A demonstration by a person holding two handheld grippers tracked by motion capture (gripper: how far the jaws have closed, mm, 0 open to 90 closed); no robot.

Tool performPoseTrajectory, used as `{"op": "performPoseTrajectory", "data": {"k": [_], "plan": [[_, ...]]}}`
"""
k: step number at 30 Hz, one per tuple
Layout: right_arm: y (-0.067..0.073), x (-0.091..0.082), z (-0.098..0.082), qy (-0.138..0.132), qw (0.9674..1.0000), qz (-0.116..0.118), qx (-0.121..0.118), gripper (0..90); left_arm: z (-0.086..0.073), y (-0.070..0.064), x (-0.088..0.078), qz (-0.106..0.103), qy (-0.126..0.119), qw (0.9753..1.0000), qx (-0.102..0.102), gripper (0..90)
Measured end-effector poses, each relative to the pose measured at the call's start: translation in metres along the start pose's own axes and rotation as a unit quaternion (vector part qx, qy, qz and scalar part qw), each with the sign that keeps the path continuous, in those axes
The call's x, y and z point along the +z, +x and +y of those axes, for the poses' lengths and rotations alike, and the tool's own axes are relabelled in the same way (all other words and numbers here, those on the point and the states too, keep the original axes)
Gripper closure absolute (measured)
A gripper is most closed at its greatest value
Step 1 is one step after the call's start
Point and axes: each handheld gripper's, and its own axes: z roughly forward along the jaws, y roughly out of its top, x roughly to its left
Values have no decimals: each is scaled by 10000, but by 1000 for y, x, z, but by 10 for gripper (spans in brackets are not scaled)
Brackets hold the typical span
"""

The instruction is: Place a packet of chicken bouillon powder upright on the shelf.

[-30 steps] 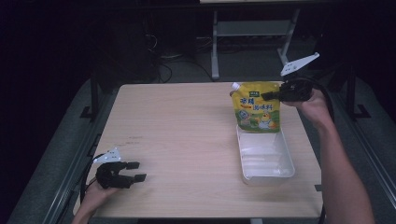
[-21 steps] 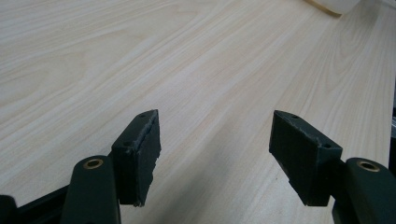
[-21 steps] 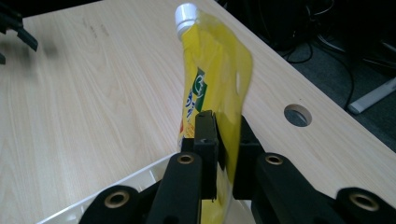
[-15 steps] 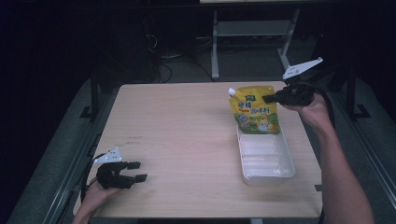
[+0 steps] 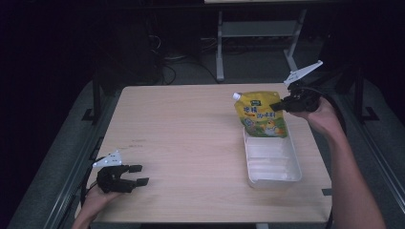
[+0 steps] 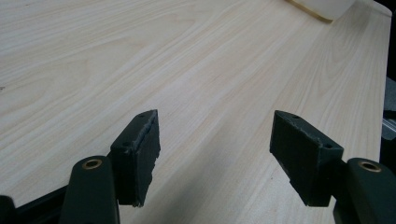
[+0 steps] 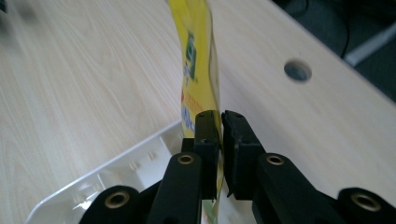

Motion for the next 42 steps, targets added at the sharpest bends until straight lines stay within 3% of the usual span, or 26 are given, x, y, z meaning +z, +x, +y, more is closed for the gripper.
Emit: {"op": "performPoseTrajectory", "data": {"k": [1,2,4,8,12,13,16,19,22,27,31,33,36,41,42], "plan": [[0,0,0,0,10000,0,0,836,0,0,0,2,1,10000,0,328],[0,2,-1,97,9999,-48,109,841,1,0,-1,3,2,10000,10,328],[-2,3,-4,26,9994,40,349,859,1,0,-1,2,-17,10000,15,328],[-3,3,-7,-128,9994,-82,309,896,1,1,-1,-6,-5,10000,5,328],[-1,3,-5,-182,9996,-148,-144,899,1,1,0,-8,-17,10000,-16,328],[1,3,-4,-225,9987,-186,-418,899,1,1,0,-13,-19,10000,-24,328],[5,4,0,-283,9949,-294,-927,899,1,1,3,-17,26,10000,-21,327],[4,7,0,-334,9929,-311,-1102,899,1,0,4,-16,51,10000,-21,328],[2,13,-10,-515,9918,-399,-1099,899,1,0,4,-18,47,10000,-6,327],[-3,12,-18,-705,9929,-344,-892,900,0,0,3,-10,41,10000,-45,327],[-6,12,-19,-712,9963,-142,-467,883,0,-1,1,-25,36,10000,-34,327],[-5,12,-19,-659,9970,-119,-383,863,-1,-1,0,-19,17,10000,-49,327],[-3,15,-20,-177,9991,-280,-252,801,-1,0,-1,-30,-10,10000,-59,328],[1,14,-25,111,9996,-227,-125,781,-1,2,-4,-59,-45,10000,-50,327],[2,19,-29,462,9981,-361,-200,778,-1,3,-4,-68,-45,9999,-60,327]]}}
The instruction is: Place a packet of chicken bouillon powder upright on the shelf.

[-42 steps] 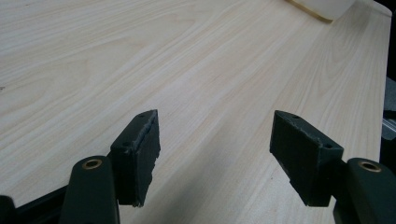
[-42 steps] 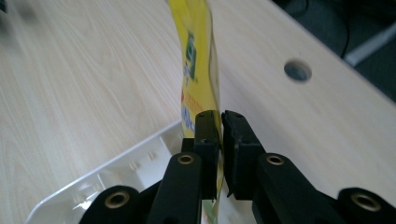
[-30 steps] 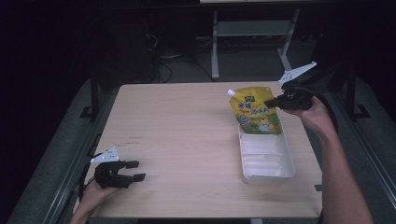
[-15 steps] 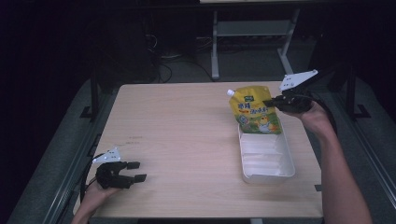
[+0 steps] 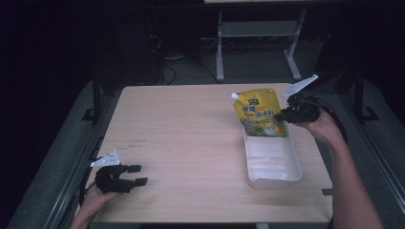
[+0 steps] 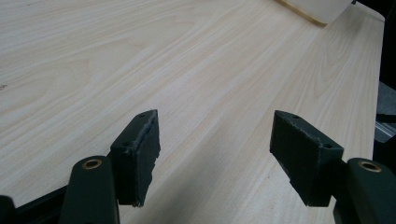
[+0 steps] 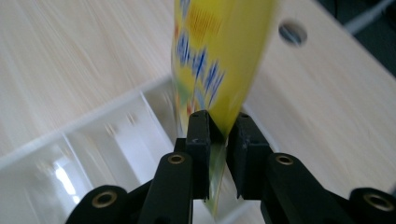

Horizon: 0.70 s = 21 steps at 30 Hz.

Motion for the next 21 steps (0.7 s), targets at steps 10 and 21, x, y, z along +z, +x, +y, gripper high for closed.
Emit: {"op": "performPoseTrajectory", "data": {"k": [10,21], "plan": [[4,7,-10,288,9993,-213,-63,784,1,0,1,-28,-5,10000,2,327],[7,11,-5,634,9950,-425,-640,837,0,0,0,-27,-17,10000,-27,326]]}}
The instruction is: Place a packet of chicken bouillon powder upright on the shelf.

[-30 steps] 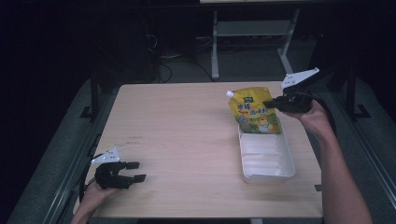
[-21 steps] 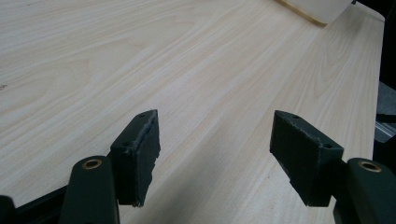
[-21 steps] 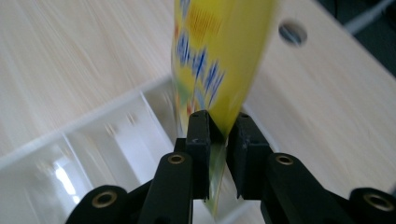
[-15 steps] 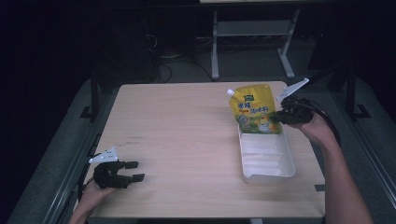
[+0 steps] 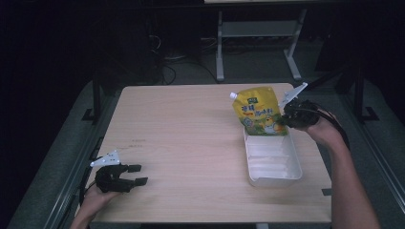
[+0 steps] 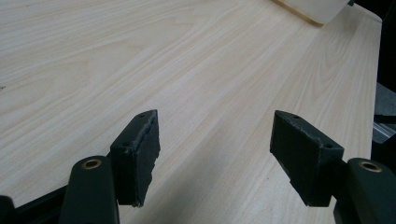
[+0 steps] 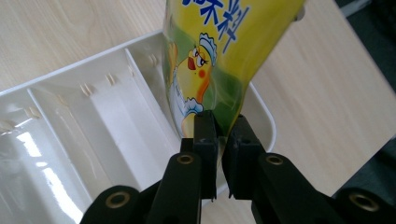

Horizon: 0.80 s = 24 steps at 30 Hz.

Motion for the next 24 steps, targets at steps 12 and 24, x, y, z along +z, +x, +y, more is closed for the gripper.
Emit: {"op": "performPoseTrajectory", "data": {"k": [12,24], "plan": [[0,10,-5,-256,9985,-333,-362,858,-1,0,1,-10,30,10000,-34,326],[-6,37,-36,-500,9979,-207,346,877,-3,1,-1,-22,18,10000,-55,324]]}}
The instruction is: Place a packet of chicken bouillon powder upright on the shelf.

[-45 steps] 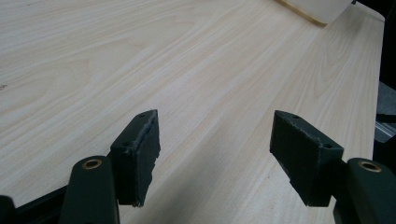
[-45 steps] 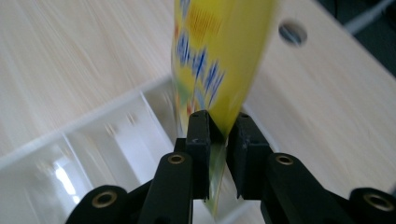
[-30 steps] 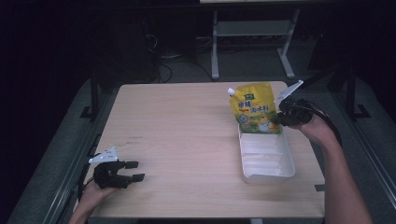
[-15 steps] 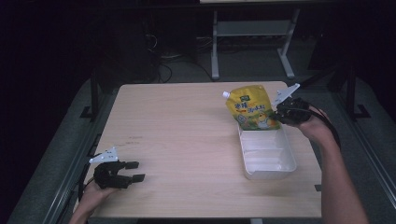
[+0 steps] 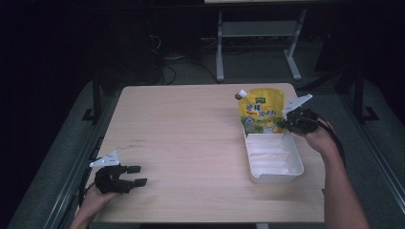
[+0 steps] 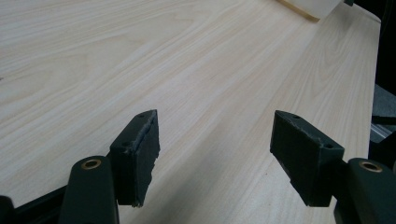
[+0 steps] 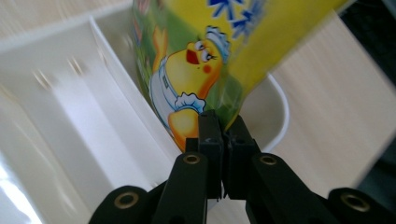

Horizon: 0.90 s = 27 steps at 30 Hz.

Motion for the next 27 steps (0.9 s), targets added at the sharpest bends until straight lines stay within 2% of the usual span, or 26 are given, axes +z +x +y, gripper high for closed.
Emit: {"op": "performPoseTrajectory", "data": {"k": [1,2,5,7,8,9,10,11,13,14,15,16,18,20,23,26,27], "plan": [[0,0,0,0,10000,0,0,877,0,1,0,-1,-20,10000,-44,324],[-1,0,-3,-70,9999,11,108,877,-1,1,0,3,-14,10000,-52,324],[-2,0,-2,-51,9999,33,109,875,0,1,0,7,-27,10000,-61,324],[-4,-1,-3,-94,9996,147,204,867,1,1,1,-15,-42,10000,-44,324],[-5,-1,-4,-107,9993,212,301,841,1,1,1,-6,-16,10000,-35,324],[-6,-1,-5,-117,9987,215,455,756,1,1,2,-10,-9,10000,-50,323],[-8,-1,-5,-140,9980,275,543,715,1,1,2,-15,8,10000,-49,320],[-9,-2,-5,-207,9970,369,644,712,0,1,2,-19,25,10000,-51,320],[-12,-8,-5,-558,9943,411,808,694,0,0,2,-22,35,10000,-38,320],[-14,-12,-4,-788,9917,474,899,702,0,0,2,-24,24,10000,-52,320],[-17,-19,-2,-1110,9863,541,1094,749,0,0,2,-20,16,10000,-49,319],[-17,-19,-2,-1110,9863,541,1094,749,0,0,2,-15,5,10000,-48,319],[-20,-22,-3,-1160,9848,580,1158,852,0,1,1,-10,-3,10000,-55,318],[-21,-21,-5,-1123,9845,546,1230,891,0,1,2,-10,22,10000,-53,318],[-21,-20,-9,-1236,9829,526,1260,900,0,1,2,-11,21,10000,-55,318],[-21,-17,-13,-1188,9823,478,1363,900,0,0,1,-7,-16,10000,-58,318],[-22,-16,-17,-1227,9810,507,1417,900,0,0,0,-7,-30,10000,-62,318]]}}
